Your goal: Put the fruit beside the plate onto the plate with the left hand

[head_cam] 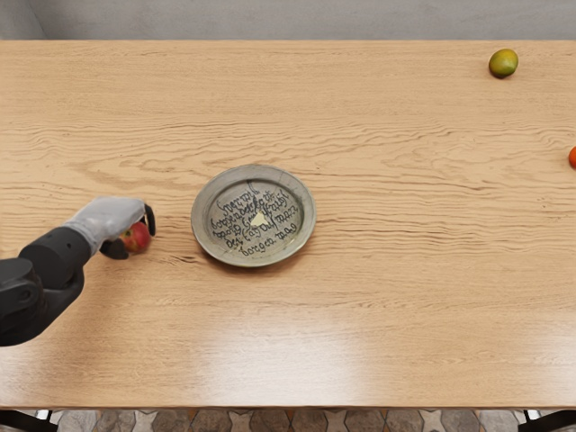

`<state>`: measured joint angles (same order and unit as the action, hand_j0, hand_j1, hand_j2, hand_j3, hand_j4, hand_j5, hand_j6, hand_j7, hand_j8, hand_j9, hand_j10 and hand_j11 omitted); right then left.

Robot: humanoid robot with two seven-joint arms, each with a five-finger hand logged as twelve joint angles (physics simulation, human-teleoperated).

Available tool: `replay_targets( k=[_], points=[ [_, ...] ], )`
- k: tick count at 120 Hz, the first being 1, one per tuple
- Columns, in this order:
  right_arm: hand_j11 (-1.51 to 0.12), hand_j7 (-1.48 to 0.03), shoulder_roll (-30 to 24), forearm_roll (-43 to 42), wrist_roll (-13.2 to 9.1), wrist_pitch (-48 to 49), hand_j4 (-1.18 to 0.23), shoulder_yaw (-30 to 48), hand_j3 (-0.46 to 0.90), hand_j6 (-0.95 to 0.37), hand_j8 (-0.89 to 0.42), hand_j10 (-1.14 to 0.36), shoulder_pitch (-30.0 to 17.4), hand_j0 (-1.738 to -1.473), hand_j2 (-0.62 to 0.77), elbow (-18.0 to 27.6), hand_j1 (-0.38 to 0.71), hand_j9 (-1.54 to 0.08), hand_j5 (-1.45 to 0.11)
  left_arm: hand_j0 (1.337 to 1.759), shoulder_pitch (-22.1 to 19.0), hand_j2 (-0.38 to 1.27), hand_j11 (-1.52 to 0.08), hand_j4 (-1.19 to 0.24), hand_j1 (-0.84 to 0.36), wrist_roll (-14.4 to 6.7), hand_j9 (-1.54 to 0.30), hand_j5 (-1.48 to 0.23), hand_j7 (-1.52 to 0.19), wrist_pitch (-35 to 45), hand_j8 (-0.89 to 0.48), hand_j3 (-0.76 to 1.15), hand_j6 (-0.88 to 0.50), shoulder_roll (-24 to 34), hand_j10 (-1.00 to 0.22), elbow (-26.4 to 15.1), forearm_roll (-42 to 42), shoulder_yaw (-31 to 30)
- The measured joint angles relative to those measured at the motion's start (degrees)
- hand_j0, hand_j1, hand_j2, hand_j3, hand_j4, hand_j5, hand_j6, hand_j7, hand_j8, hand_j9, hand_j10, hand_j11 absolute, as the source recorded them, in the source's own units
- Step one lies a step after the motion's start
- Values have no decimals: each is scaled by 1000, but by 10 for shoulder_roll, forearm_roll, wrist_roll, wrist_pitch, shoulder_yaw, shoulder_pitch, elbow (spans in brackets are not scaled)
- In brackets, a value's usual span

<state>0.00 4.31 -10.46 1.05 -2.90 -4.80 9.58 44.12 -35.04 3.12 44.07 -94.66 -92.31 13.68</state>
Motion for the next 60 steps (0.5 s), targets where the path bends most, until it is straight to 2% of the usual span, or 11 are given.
replay_targets(
  k=[11, 22, 28, 42, 53, 60],
  points=[
    [0, 0, 0, 0, 0, 0, 0, 0, 0, 0, 0, 0, 0, -1658, 0, 0, -349, 0, 0, 1646, 1, 30, -913, -582, -263, -1, -917, -884, -909, 0, -404, 32, -335, 1, -665, 0, 0, -2],
    [0, 0, 0, 0, 0, 0, 0, 0, 0, 0, 0, 0, 0, -1658, 0, 0, -349, 0, 0, 1647, 3, 166, -968, -594, -294, -1, -973, -950, -971, 0, -377, -49, -317, 1, -712, -1, 1, -3],
    [0, 0, 0, 0, 0, 0, 0, 0, 0, 0, 0, 0, 0, -1658, 0, 0, -349, 0, 0, 1647, 7, 223, -991, -554, -332, -1, -995, -985, -1000, -1, -342, -39, -275, 1, -728, -1, 4, -4],
    [0, 0, 0, 0, 0, 0, 0, 0, 0, 0, 0, 0, 0, -1658, 0, 0, -349, 0, 0, 1647, 25, 221, -1028, -503, -366, 0, -1026, -1031, -1039, -4, -295, -22, -221, -3, -701, -1, 7, -1],
    [0, 0, 0, 0, 0, 0, 0, 0, 0, 0, 0, 0, 0, -1658, 0, 0, -349, 0, 0, 1646, 51, 305, -1044, -462, -408, 0, -1042, -1059, -1062, -6, -265, -14, -184, -6, -681, -3, 11, 1],
    [0, 0, 0, 0, 0, -1, 0, 0, 0, 0, 0, 0, 0, -1658, 0, 0, -349, 0, 0, 1646, 66, 301, -1051, -442, -427, 0, -1049, -1069, -1068, -7, -250, -11, -162, -6, -688, -7, 11, 1]
  ],
)
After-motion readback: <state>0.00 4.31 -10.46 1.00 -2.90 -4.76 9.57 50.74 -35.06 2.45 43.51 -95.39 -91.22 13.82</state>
